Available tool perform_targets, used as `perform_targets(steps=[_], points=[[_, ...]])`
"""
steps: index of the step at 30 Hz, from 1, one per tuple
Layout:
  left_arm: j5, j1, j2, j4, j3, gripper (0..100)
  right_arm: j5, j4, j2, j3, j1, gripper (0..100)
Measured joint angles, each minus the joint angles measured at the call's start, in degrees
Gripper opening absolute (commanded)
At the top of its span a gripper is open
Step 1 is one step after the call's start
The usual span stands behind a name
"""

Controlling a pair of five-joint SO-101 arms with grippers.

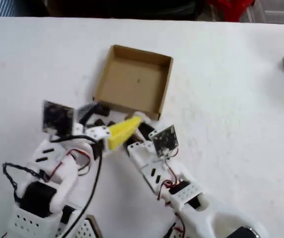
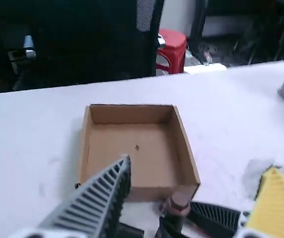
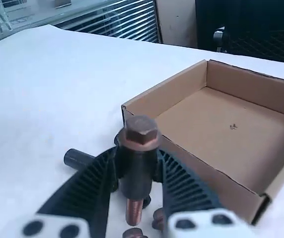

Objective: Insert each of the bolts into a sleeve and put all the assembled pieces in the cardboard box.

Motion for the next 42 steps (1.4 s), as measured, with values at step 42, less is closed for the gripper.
perform_targets(steps=[42], points=[[-8.1,-30.9,20.4,-13.0,24.7,2,13.2,66.5,0.0,-37.0,17.8,1.8]])
